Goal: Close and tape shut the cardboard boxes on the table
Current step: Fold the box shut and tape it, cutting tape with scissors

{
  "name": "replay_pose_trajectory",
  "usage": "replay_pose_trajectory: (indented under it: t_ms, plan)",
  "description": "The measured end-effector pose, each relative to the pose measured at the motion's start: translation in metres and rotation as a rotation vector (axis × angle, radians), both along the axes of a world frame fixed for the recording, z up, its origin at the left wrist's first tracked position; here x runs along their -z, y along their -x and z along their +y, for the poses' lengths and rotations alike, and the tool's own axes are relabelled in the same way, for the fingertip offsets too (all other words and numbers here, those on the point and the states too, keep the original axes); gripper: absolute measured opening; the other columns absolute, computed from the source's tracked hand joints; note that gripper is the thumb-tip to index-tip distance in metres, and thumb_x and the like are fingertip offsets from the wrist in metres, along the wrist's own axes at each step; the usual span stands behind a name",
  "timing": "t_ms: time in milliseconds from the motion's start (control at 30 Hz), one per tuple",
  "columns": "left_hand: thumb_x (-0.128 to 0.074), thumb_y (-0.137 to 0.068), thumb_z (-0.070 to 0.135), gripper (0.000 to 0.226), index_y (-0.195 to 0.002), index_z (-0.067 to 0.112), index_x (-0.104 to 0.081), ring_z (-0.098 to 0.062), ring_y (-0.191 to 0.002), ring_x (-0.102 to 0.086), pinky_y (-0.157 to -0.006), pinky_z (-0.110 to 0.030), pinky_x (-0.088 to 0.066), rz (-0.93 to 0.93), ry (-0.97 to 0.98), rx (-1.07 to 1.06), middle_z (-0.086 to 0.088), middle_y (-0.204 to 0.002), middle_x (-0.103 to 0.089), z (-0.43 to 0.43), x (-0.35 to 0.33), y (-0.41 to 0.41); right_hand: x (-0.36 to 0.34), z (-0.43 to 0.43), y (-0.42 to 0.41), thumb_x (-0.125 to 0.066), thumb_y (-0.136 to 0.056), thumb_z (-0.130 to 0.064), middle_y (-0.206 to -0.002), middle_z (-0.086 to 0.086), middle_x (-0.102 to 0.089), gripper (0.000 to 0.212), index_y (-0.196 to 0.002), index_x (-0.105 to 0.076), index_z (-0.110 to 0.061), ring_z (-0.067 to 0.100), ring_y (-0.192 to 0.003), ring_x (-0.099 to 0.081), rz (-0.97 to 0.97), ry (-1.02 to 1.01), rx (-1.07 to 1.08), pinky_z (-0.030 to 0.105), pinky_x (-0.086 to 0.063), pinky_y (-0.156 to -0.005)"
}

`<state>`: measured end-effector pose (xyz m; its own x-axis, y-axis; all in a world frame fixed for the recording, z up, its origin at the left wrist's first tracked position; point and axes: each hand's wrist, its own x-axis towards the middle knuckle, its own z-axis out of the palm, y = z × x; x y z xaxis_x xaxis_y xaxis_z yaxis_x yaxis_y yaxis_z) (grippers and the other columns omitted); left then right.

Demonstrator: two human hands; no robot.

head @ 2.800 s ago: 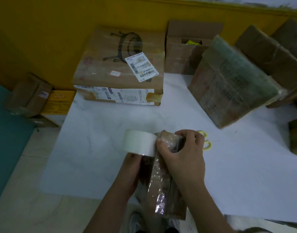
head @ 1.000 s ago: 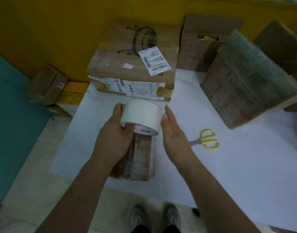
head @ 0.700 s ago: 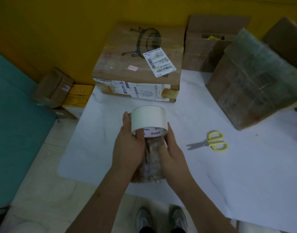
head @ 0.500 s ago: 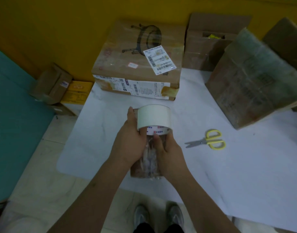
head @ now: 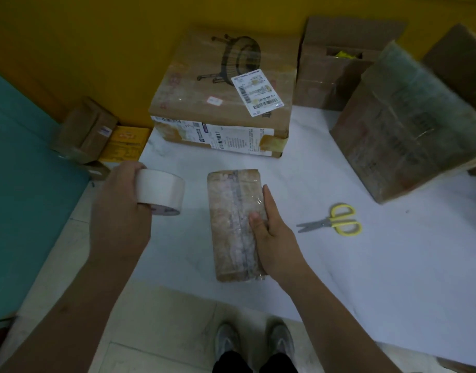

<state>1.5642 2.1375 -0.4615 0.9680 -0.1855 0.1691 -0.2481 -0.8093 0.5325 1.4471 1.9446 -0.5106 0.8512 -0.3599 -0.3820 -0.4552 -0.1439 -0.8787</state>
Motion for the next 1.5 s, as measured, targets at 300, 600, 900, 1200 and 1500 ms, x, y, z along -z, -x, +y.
replay_pose_trajectory:
  t_ms: [300, 600, 900, 1200, 1500]
  plan:
    - [-0.05, -0.086, -0.003, 0.018, -0.098, 0.009, -0.046, -0.033, -0.082, -0.054, -0.062, -0.039, -0.037, 0.194, 0.008, 0.008, -0.015, -0.098, -0.053, -0.023, 0.093, -0.003, -0.013, 0.011, 0.002, -0.046, -0.1, -0.016, -0.165, -0.007, 0.003, 0.073, -0.156, -0.006, -0.04, 0.026, -0.141, -0.03, 0.036, 0.642, -0.282, 0.042, -0.045, -0.104]
    - [-0.055, -0.085, -0.001, 0.03, -0.112, 0.008, -0.046, -0.036, -0.083, -0.053, -0.062, -0.042, -0.044, 0.253, 0.024, 0.037, -0.012, -0.114, -0.045, -0.036, 0.091, 0.007, -0.031, 0.055, -0.035, -0.051, -0.085, -0.069, -0.153, 0.019, 0.038, 0.113, -0.152, 0.023, -0.014, 0.051, -0.144, 0.012, 0.413, 0.865, -0.318, 0.065, -0.014, -0.115]
    - [-0.057, -0.098, 0.033, 0.024, -0.12, 0.022, -0.057, -0.002, -0.089, -0.066, -0.058, -0.009, -0.049, 0.522, 0.731, -0.165, 0.01, -0.1, -0.066, -0.074, 0.068, 0.021, 0.005, -0.034, -0.002, -0.07, -0.072, -0.03, -0.148, -0.01, -0.048, 0.086, -0.147, -0.032, -0.05, 0.018, -0.123, -0.058, 0.05, -0.558, -0.01, 0.044, -0.051, -0.1]
    - [-0.037, -0.091, 0.047, 0.061, -0.147, 0.025, -0.033, -0.021, -0.122, -0.055, -0.097, -0.046, -0.051, 0.314, 0.473, 0.05, -0.004, -0.141, -0.05, -0.086, 0.072, 0.047, 0.016, -0.029, 0.013, -0.037, -0.105, -0.04, -0.164, -0.013, 0.009, 0.061, -0.146, 0.005, -0.058, 0.001, -0.146, -0.014, -0.148, 0.344, -0.287, 0.025, -0.03, -0.111]
    - [-0.052, -0.095, 0.01, 0.034, -0.127, 0.019, -0.046, -0.026, -0.095, -0.064, -0.067, -0.045, -0.058, 0.095, 0.252, 0.05, -0.002, -0.108, -0.062, -0.031, 0.05, 0.038, 0.014, -0.024, 0.011, -0.021, -0.103, -0.05, -0.164, 0.004, -0.015, 0.054, -0.146, 0.011, -0.06, 0.026, -0.132, -0.049, -0.001, 0.472, -0.33, 0.044, -0.049, -0.099]
